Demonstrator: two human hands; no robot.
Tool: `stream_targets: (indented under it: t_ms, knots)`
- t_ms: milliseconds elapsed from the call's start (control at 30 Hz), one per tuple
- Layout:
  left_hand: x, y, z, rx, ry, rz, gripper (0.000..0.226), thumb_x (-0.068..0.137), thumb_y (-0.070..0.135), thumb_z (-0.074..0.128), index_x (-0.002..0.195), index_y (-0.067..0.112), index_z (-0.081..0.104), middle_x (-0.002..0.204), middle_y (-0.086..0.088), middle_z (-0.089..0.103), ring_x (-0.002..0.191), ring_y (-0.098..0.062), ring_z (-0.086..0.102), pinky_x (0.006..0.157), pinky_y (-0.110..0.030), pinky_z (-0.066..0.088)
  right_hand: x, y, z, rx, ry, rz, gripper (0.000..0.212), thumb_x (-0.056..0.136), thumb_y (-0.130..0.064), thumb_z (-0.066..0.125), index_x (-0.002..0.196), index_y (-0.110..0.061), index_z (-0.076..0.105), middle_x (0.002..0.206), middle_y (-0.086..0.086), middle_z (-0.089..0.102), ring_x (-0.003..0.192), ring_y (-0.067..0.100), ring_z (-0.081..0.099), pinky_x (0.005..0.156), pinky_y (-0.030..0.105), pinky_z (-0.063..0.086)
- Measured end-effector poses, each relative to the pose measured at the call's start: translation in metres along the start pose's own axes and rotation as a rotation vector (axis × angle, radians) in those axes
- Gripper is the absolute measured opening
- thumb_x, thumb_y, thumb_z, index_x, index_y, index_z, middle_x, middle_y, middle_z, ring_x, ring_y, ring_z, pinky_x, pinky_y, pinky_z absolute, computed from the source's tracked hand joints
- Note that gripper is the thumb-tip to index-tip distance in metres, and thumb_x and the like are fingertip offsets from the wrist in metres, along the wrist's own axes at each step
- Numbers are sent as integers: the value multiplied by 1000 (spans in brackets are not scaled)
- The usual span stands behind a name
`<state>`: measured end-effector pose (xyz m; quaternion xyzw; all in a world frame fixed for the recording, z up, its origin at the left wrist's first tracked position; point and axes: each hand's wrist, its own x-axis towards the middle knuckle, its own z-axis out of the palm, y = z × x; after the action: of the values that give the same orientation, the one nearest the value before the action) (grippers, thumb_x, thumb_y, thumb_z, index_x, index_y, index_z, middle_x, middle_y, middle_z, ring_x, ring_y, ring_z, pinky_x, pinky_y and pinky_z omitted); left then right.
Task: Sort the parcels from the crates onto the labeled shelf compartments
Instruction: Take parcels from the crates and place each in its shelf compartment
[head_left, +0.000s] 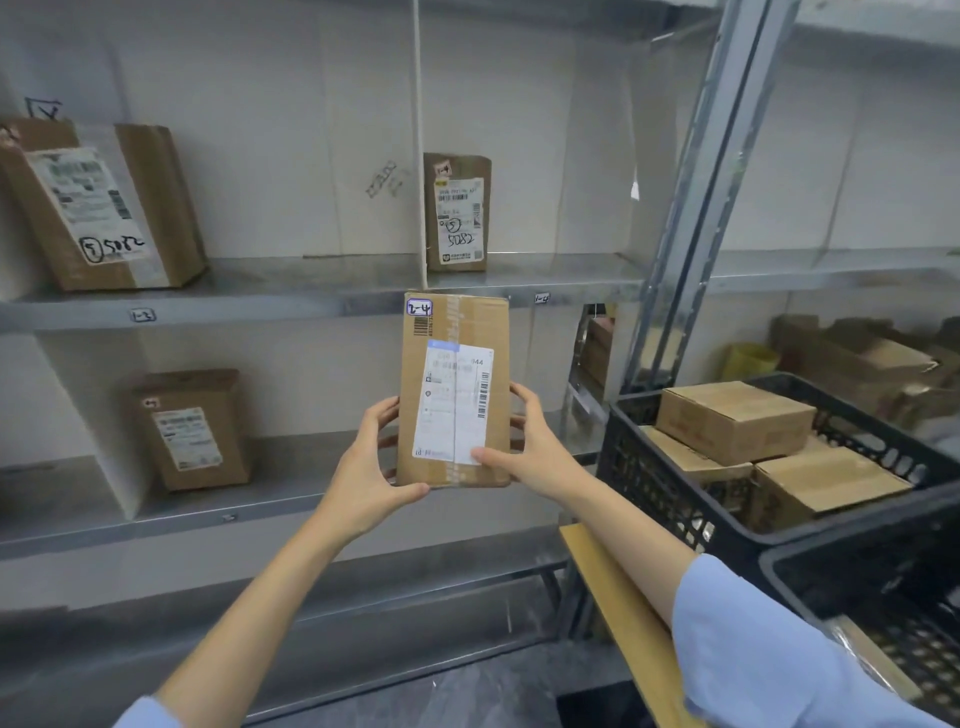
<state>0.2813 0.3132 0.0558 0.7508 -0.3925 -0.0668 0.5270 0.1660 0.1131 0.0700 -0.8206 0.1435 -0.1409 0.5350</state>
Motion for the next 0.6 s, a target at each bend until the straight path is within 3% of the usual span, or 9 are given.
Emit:
stream_targets:
  t_ms: [167,300,400,467,600]
  knots:
    - [28,-8,25,11,-25,-18,100,69,12,87,143,36,25,130,41,33,112,21,44,74,-5,46,27,26,-24,5,-5,32,101,83,-20,78,153,-30,5,133,-13,37,120,3,38,75,18,53]
    - [44,-16,48,26,-20,-40,95,72,17,86,143,37,27,131,39,34,112,16,46,79,-9,46,44,52,-43,9,4,65,109,78,-21,83,154,-30,6,148,-4,37,123,9,42,90,34,55]
    - [53,-25,66,4,-19,-50,86,75,12,83,140,35,31,132,33,39,115,4,51,74,-9,49,55,74,-53,8,-21,85,107,76,-19,84,154,-29,11,145,-6,38,112,4,47,73,22,56]
    - [56,-32,75,-7,-21,-65,82,77,8,81,136,39,33,130,35,40,114,4,53,74,-8,48,59,91,-55,18,-15,93,103,75,-17,85,152,-27,18,141,-8,39,106,3,50,66,17,53]
    - [67,-49,87,9,-26,-98,79,78,13,80,130,49,33,128,41,40,113,3,54,77,-7,45,71,122,-51,9,30,82,100,70,-27,89,145,-29,24,145,-10,39,125,4,44,95,19,43]
